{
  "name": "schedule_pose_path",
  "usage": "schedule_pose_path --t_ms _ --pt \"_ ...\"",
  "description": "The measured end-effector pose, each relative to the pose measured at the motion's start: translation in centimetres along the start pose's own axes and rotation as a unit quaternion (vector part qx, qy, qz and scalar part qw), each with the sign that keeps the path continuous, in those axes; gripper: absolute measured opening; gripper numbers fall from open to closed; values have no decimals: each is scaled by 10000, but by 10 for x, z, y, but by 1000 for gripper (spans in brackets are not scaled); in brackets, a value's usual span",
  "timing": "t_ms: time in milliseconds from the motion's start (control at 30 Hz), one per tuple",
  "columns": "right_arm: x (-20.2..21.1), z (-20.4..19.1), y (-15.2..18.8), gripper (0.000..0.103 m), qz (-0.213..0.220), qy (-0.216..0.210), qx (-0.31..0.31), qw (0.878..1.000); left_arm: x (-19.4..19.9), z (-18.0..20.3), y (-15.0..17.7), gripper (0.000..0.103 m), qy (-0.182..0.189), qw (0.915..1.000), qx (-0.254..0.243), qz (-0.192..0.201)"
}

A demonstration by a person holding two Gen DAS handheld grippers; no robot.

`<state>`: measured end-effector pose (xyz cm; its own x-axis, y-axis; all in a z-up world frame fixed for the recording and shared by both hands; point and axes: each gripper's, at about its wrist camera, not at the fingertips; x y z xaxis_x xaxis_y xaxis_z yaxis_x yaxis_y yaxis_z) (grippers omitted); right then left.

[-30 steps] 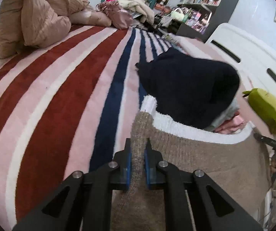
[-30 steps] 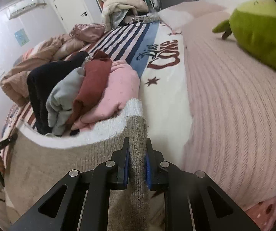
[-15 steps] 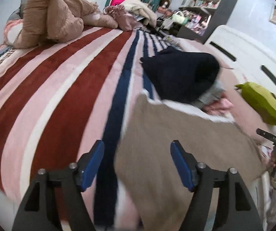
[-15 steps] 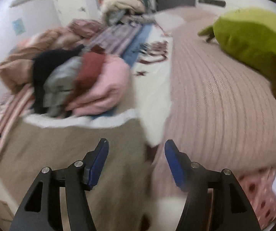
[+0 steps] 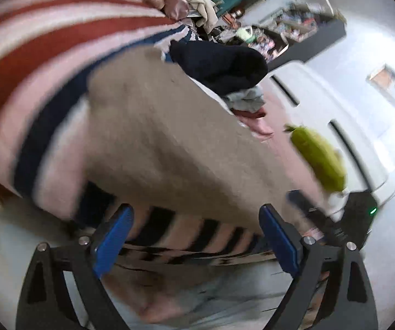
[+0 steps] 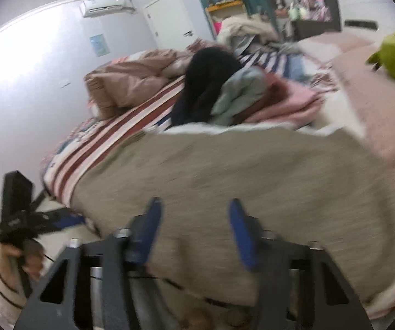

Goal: Fold small clothes

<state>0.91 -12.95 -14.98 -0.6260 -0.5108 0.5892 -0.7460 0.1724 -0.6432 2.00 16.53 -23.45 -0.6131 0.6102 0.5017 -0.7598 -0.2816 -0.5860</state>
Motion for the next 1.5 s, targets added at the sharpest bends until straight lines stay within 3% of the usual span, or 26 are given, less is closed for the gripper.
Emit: schedule_pose_path --t_ms 100,300,467,533,600,700,800,867,900,967,1033,1100,1200,1267,1300,1433,1500 --pt "-14 -12 3 11 -30 32 108 9999 -13 7 2 90 362 9991 33 220" --pt "-41 -12 14 7 -492 479 321 9971 -35 7 -19 90 63 9985 14 544" --pt "-45 -17 23 7 -413 719 573 9949 -48 12 -38 89 -66 9975 -214 670" --pt "-45 -19 25 9 -389 759 675 9941 -53 18 -44 74 -215 9966 -380 698" --pt "-44 -20 27 10 -368 762 730 9937 -53 26 -50 39 -480 9940 -627 762" --pt "-42 -17 26 10 -372 682 674 9947 -47 49 -55 25 -683 9849 -1320 890" --pt "-37 -11 23 11 -408 474 549 9965 -49 85 -59 20 -840 9690 -2129 927" --pt "-29 -5 18 17 -453 191 413 9979 -48 110 -62 19 -627 9579 -2613 1008" --pt "-20 1 14 27 -424 14 270 9987 -48 118 -62 19 -549 9537 -2775 1023" --pt "10 19 4 37 -62 -130 -2 9999 -58 148 -64 19 -522 9363 -3351 910" --pt "41 37 -4 38 330 -65 -119 9994 -75 173 -64 18 -497 9190 -3846 706" --pt "74 60 -12 39 717 104 -310 9969 -96 197 -57 18 -223 9032 -4269 386" --pt "119 95 -18 40 1220 377 -635 9898 -133 230 -37 18 191 8739 -4856 -133" --pt "143 116 -16 41 1480 583 -834 9837 -161 249 -15 18 262 8472 -5284 -475" --pt "150 124 -15 41 1552 659 -905 9815 -173 254 -6 18 283 8387 -5402 -627" --pt "171 157 -7 41 1677 942 -1252 9733 -196 263 22 19 563 8251 -5523 -1049" --pt "172 164 -5 41 1631 1047 -1293 9725 -189 263 25 30 580 8244 -5539 -1009"
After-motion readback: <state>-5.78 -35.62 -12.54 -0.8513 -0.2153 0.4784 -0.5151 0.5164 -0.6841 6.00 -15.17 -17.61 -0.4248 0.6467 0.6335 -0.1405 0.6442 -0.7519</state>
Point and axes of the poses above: each gripper's, at about its wrist camera, not at the fingertips, and x roughly against the way its jaws point, z to its right, y to its underside, and after that the axes turned 12 degrees about -x, right-handed
